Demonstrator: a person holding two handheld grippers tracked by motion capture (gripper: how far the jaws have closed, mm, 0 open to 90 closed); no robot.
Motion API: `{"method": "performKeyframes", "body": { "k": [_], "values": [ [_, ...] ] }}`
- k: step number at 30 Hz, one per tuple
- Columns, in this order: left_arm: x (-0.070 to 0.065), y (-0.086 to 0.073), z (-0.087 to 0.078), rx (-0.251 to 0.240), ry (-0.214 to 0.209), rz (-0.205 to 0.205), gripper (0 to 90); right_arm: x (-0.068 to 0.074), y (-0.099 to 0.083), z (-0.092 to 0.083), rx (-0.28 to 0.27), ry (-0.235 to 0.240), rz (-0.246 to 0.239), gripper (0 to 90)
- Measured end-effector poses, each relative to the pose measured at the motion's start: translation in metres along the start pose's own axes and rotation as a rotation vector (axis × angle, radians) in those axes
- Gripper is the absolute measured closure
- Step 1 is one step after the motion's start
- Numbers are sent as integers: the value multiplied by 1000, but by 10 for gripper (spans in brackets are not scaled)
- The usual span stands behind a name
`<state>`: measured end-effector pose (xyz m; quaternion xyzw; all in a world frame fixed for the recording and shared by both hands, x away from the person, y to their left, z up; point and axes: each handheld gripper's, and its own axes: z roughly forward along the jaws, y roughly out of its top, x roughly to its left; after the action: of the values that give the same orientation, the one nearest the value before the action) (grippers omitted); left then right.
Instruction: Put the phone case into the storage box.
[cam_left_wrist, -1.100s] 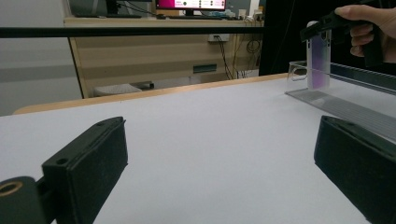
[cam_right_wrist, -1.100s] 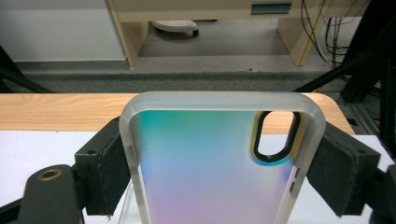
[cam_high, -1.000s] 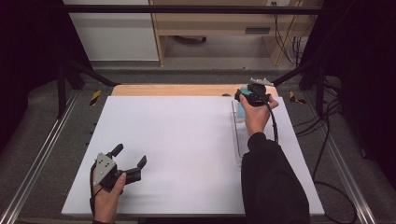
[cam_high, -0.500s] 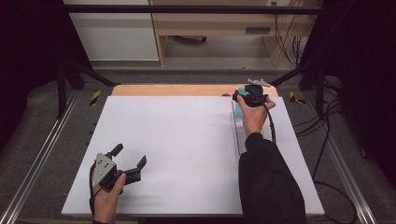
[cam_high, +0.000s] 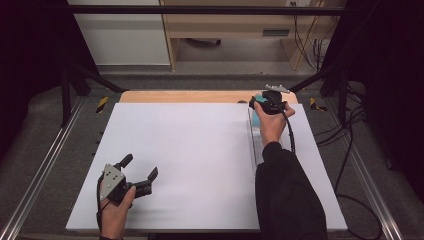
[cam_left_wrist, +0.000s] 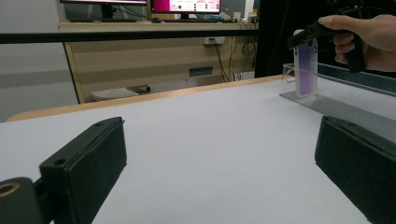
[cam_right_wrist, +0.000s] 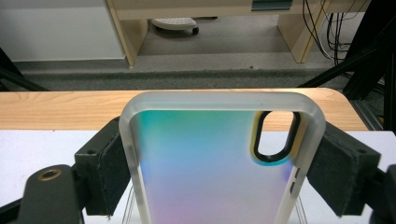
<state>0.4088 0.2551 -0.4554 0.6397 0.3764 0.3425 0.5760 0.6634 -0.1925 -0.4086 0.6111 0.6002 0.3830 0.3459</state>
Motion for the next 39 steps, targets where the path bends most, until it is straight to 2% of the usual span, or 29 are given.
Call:
{"method": "performKeyframes", "body": {
  "k": [3, 8, 17, 28, 34, 39],
  "values": [
    [0, 0, 0, 2, 0, 0, 16, 0, 1, 1, 0, 1, 12, 176],
    [0, 0, 0, 1, 0, 1, 16, -1, 1, 2, -5, -8, -4, 176],
    [-1, 0, 1, 4, -3, 4, 16, 0, 0, 4, -14, -21, -2, 176],
    [-2, 0, 1, 7, -5, 8, 16, -1, 2, 4, -28, -11, 7, 176],
    [-2, 0, 1, 6, -1, 4, 16, 3, 2, 5, -35, -11, -4, 175],
    [-2, 0, 1, 6, -2, 6, 16, 8, 1, 7, -21, -8, -14, 174]
  ]
}}
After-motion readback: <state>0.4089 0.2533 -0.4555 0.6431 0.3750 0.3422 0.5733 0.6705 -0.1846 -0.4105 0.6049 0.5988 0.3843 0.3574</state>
